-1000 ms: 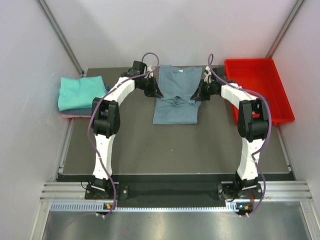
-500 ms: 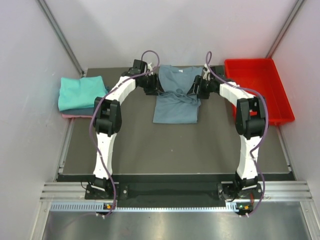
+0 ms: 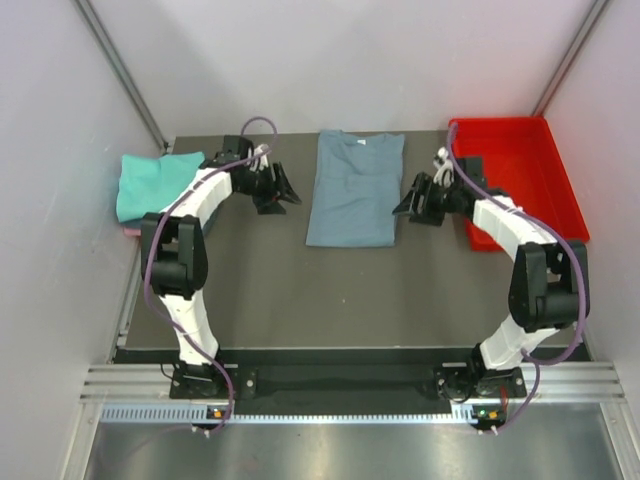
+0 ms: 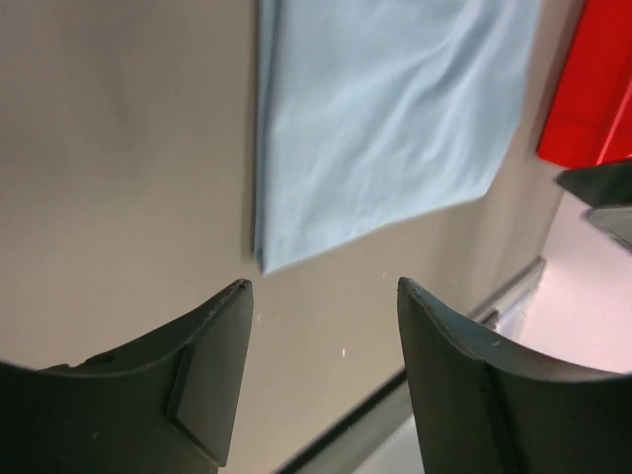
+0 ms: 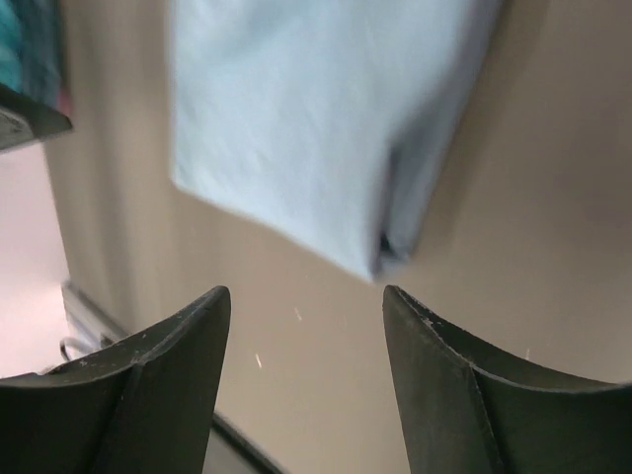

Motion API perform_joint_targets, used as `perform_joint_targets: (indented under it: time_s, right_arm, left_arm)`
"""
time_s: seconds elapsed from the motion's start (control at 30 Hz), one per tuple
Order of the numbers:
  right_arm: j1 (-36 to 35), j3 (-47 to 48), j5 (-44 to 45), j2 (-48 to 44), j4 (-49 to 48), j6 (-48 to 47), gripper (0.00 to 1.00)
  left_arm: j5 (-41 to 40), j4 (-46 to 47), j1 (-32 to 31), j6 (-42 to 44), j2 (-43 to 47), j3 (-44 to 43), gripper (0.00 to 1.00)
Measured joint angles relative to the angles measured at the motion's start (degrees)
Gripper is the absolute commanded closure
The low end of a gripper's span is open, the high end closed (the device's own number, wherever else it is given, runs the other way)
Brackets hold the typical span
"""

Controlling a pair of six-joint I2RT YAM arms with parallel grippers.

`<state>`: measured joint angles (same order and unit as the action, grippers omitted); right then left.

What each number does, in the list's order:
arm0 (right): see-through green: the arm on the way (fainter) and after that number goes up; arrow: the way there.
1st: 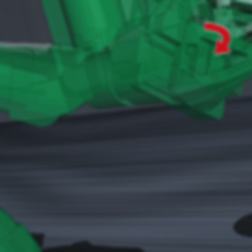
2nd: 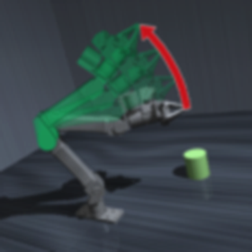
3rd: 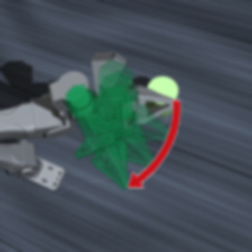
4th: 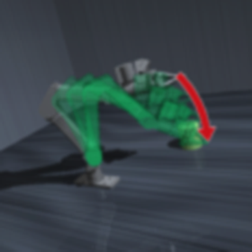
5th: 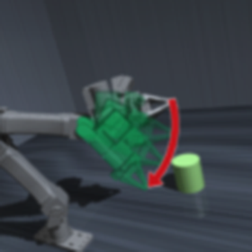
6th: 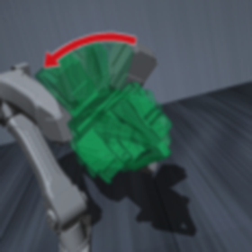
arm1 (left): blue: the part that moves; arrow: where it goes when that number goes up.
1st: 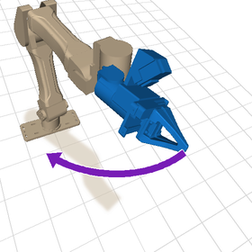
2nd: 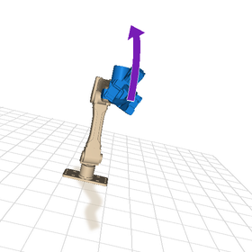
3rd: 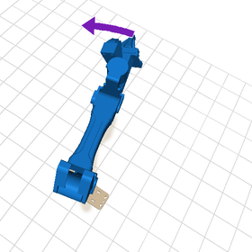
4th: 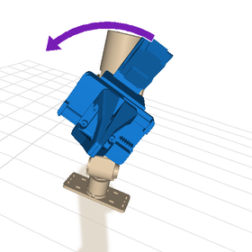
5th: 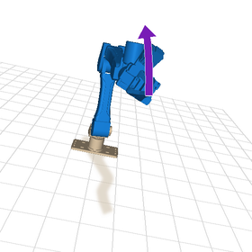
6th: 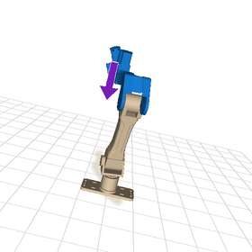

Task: Fold and stack the t-shirts
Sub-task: Fold the tshirt

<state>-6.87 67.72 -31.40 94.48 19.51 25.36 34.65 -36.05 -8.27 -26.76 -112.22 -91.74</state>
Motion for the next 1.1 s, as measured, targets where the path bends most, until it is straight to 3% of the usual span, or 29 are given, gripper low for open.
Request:
perform_joint_targets:
  time_s: [0.13,0.27,0.8,0.93,1.1]
  right_arm:
    - [-0.5,-10.4,-1.9,0.5,-0.5,1.4,0.37]
    - [-0.5,-14.8,-2.8,2.5,-0.9,2.8,0.37]
    - [-0.5,-11.8,-6.2,10.1,-10.6,8.6,0.43]
    - [-0.5,-10.8,-6.0,11.2,-11.4,9.2,0.48]
    - [-0.8,-9.3,-5.0,12.7,-11.6,9.2,0.59]
  left_arm:
    - [2.7,0.5,-0.5,-2.3,-0.2,8.4,0.34]
    - [5.2,1.3,-1.2,-4.7,-1.7,12.6,0.33]
    - [8.0,8.1,-1.2,-9.1,-6.7,13.2,0.34]
    - [8.6,8.1,-1.4,-9.4,-7.7,12.5,0.37]
    - [8.8,9.0,-2.4,-9.9,-9.5,10.9,0.49]
